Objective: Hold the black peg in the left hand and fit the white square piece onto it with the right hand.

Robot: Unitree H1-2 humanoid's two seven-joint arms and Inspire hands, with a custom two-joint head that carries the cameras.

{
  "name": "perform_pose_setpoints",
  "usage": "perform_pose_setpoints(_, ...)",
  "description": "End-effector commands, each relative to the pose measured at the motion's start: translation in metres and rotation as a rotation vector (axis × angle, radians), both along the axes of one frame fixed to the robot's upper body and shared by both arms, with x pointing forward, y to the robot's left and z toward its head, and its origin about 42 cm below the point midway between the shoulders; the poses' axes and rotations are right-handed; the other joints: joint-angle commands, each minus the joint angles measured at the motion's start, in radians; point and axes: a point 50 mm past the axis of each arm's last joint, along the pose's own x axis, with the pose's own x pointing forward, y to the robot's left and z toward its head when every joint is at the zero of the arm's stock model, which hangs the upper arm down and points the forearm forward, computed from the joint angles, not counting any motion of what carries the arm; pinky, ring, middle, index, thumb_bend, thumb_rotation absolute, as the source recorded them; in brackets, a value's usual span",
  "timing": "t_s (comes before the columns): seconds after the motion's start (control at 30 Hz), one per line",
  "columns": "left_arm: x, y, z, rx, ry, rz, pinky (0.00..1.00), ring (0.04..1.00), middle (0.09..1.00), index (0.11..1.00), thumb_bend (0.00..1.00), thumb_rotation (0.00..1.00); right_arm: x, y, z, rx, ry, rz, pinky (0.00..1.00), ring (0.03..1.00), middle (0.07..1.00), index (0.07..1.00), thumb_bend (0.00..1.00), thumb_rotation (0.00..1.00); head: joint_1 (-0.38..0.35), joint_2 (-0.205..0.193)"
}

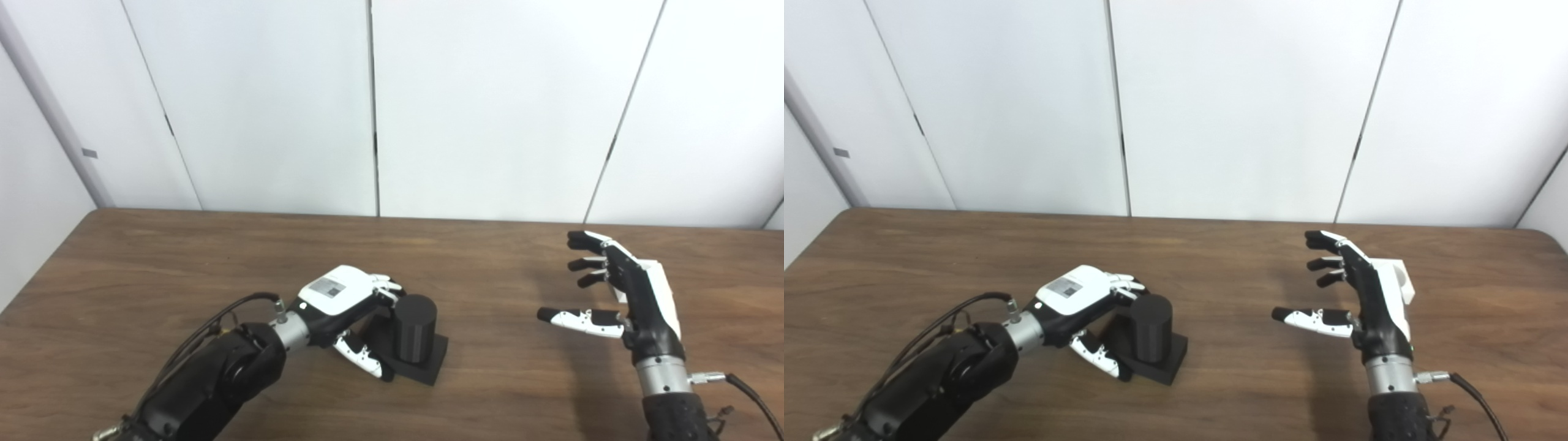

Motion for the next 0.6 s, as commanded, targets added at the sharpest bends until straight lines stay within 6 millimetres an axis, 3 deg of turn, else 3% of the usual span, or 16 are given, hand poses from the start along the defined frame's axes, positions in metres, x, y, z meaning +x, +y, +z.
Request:
perform_pose_setpoints(0.0,-0.023,-0.009,-0.041,0.163,0.094,-0.059,0.82,0.891,0.865,0.492,0.52,0.08,0.007,0.005,0.021,-0.004,-0.106,0.015,0.49,0.627,0.743,0.741,0.54,0.05,-0.012,-0.001)
perform_pose_setpoints(0.23,-0.022,-0.006,-0.042,0.178,0.085,-0.055,0.84,0.902,0.872,0.492,0.52,0.08,0.007,-0.001,0.038,-0.091,-0.106,0.043,0.52,0.658,0.752,0.740,0.58,0.04,-0.071,-0.023)
perform_pose_setpoints(0.4,-0.023,0.001,-0.042,0.170,0.079,-0.049,0.83,0.904,0.876,0.492,0.52,0.08,0.011,-0.018,0.063,-0.290,-0.046,0.076,0.59,0.702,0.780,0.747,0.65,0.11,-0.108,-0.052)
perform_pose_setpoints(0.57,-0.030,0.006,-0.043,0.147,0.089,-0.060,0.81,0.876,0.866,0.492,0.52,0.07,0.023,-0.041,0.096,-0.505,0.029,0.064,0.65,0.793,0.846,0.764,0.73,0.15,-0.208,-0.083)
